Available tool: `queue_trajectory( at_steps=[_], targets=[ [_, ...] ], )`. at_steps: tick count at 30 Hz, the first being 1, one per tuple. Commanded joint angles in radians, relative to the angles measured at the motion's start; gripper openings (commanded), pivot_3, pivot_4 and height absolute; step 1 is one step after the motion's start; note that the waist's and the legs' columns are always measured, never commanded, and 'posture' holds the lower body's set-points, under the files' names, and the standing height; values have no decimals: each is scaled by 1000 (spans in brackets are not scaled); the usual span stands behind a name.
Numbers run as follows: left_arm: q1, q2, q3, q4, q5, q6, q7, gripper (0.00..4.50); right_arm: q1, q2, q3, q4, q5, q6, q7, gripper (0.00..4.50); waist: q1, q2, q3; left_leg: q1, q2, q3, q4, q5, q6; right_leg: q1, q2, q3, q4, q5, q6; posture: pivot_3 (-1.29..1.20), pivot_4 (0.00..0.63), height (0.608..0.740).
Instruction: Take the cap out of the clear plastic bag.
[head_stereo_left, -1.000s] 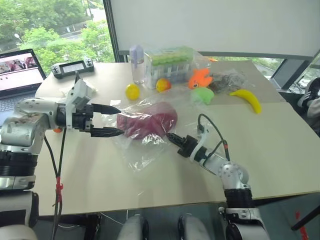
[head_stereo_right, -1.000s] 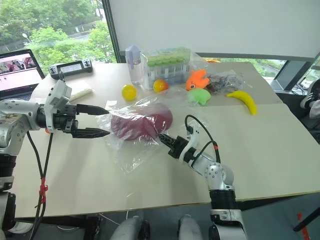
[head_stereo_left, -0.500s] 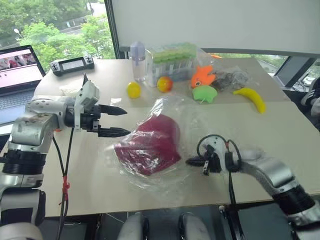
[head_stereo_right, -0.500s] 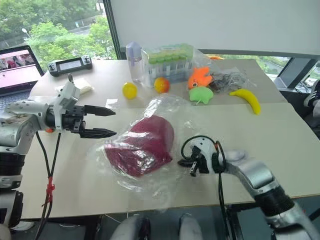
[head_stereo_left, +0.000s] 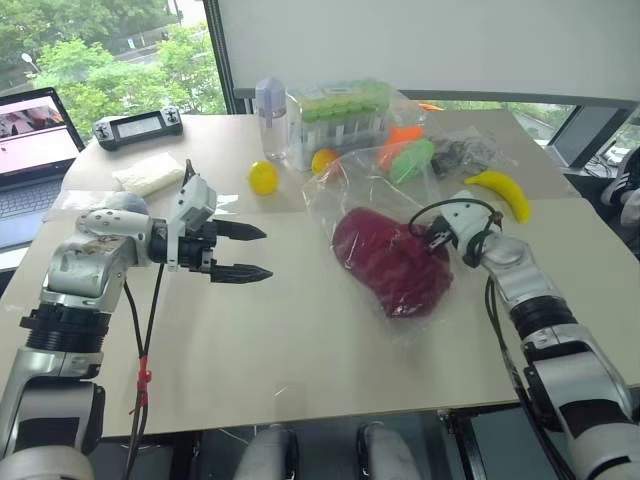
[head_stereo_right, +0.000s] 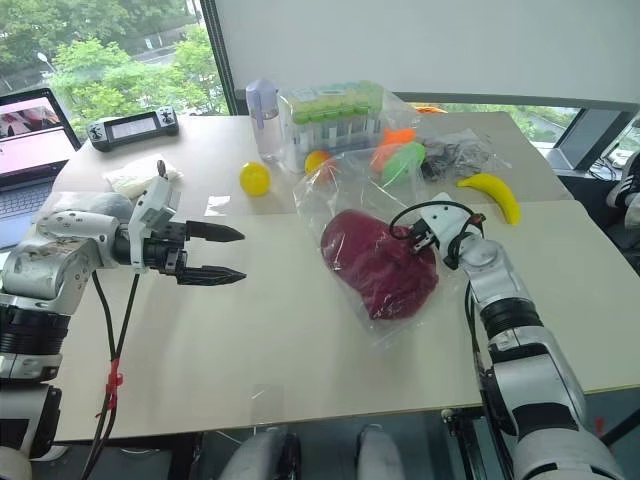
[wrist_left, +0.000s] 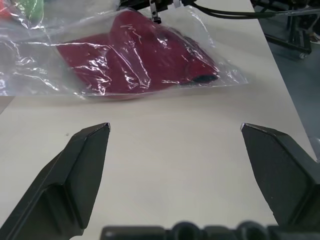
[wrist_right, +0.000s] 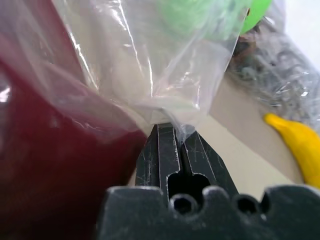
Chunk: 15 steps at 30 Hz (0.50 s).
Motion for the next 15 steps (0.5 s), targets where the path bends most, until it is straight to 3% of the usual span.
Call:
queue_trajectory(
  at_steps=[1, 2, 6, 14, 15],
  targets=[
    [-18, -7, 12, -13, 3, -24, 1, 4500, 25, 61, -97, -3, 44, 64, -78, 18, -1, 0, 0, 0, 0, 0, 0, 0, 0, 0, 0, 0, 0, 0, 0, 0, 150, 740],
    [-16, -10, 11, -14, 4, -25, 3, 4500, 27, 79, -127, 2, 53, 80, -116, 585, -2, 0, 0, 0, 0, 0, 0, 0, 0, 0, 0, 0, 0, 0, 0, 0, 150, 740],
    [-10, -16, 13, -24, 4, -23, 5, 4500, 29, 130, -239, 9, 89, 116, -275, 1718, -4, 0, 0, 1, 0, -1, 0, 0, 0, 1, 0, 0, 0, 0, 0, 0, 150, 740],
    [-7, -34, 12, -38, 1, -14, 16, 4500, -14, 218, -470, 36, 239, 82, -439, 4478, -8, 0, 0, 1, 0, -1, 0, 1, -1, 1, 0, 0, 1, 0, 0, 0, 150, 740],
    [-6, -36, 13, -39, 1, -13, 17, 4500, -14, 210, -458, 36, 222, 81, -433, 4494, -8, 0, 0, 1, 0, -1, 0, 1, -1, 1, 0, 0, 1, 0, 0, 0, 150, 740]
  ],
)
